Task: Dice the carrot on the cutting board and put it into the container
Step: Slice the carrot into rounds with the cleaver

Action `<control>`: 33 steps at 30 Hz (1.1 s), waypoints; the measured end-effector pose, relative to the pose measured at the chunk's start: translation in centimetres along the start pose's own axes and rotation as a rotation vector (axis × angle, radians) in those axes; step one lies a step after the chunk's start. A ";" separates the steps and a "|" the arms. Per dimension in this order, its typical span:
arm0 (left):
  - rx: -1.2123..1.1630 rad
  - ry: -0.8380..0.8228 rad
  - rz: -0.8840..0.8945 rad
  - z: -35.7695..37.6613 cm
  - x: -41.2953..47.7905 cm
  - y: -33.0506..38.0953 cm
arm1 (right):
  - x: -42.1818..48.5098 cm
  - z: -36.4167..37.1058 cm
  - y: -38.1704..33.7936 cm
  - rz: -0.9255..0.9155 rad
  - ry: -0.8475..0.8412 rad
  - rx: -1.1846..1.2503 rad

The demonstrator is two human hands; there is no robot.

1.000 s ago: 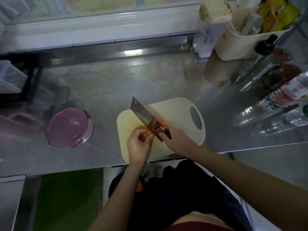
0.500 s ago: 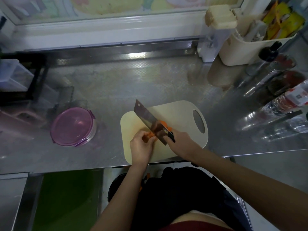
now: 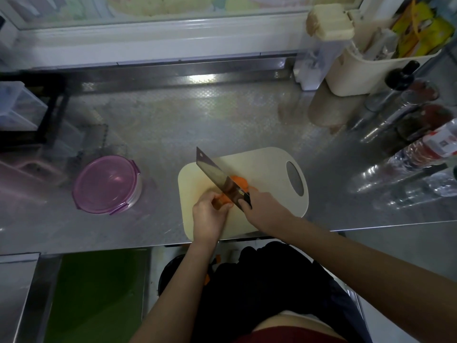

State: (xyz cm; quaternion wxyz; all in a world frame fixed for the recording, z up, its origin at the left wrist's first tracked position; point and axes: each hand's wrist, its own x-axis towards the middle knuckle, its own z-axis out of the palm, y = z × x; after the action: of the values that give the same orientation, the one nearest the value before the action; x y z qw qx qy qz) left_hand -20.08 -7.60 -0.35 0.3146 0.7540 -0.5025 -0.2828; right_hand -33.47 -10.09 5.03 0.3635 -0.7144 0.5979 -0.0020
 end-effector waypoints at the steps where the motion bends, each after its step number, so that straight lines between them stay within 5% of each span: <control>1: 0.007 0.005 0.008 0.1 -0.1 0.0 | 0.0 0.0 -0.1 -0.007 0.001 -0.010; 33: 0.115 0.012 0.048 0.3 -0.6 0.5 | -2.0 -0.9 -0.1 0.041 -0.102 0.010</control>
State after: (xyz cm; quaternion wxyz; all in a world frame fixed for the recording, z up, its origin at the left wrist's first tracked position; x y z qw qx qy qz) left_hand -20.81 -7.21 -0.11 0.2804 0.7603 -0.5339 -0.2415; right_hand -34.37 -8.82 6.63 0.3970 -0.6992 0.5933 0.0387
